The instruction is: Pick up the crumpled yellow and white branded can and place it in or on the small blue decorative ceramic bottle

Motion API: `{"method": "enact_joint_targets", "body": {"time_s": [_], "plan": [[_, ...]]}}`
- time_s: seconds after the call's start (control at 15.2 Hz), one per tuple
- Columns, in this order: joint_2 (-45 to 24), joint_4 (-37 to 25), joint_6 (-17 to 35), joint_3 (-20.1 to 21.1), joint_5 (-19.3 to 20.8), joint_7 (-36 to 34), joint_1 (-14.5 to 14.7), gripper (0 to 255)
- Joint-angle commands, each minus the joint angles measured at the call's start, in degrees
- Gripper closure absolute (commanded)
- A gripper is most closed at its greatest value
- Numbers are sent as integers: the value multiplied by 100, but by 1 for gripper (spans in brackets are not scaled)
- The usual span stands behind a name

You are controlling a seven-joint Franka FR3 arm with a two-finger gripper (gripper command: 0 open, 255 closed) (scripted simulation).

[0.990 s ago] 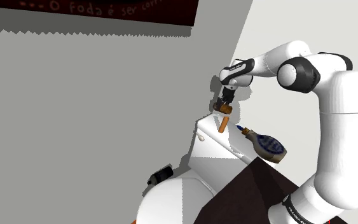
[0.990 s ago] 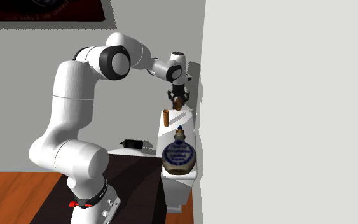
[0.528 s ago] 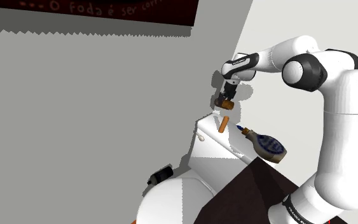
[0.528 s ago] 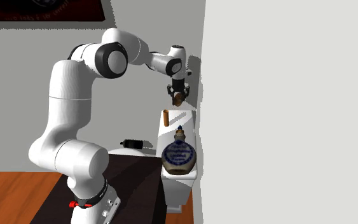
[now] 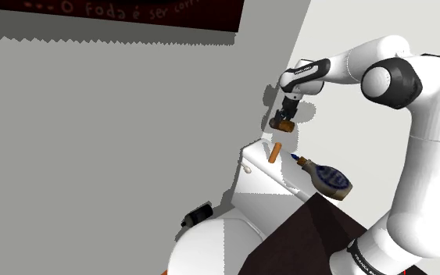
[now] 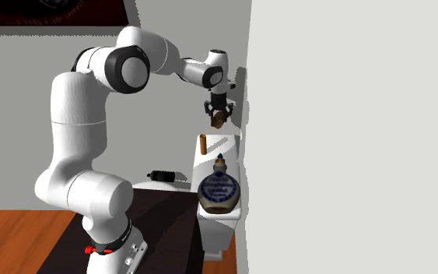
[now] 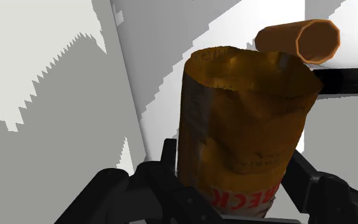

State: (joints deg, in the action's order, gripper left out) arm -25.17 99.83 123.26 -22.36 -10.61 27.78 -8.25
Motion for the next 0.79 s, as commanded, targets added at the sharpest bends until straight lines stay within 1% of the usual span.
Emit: {"method": "enact_joint_targets", "body": {"time_s": [0.0, 0.4, 0.73], "plan": [[376, 551, 192, -84, 99, 81, 26, 255], [1454, 2026, 669, -371, 505, 296, 6, 255], [2325, 3057, 927, -631, 985, 419, -123, 255]]}}
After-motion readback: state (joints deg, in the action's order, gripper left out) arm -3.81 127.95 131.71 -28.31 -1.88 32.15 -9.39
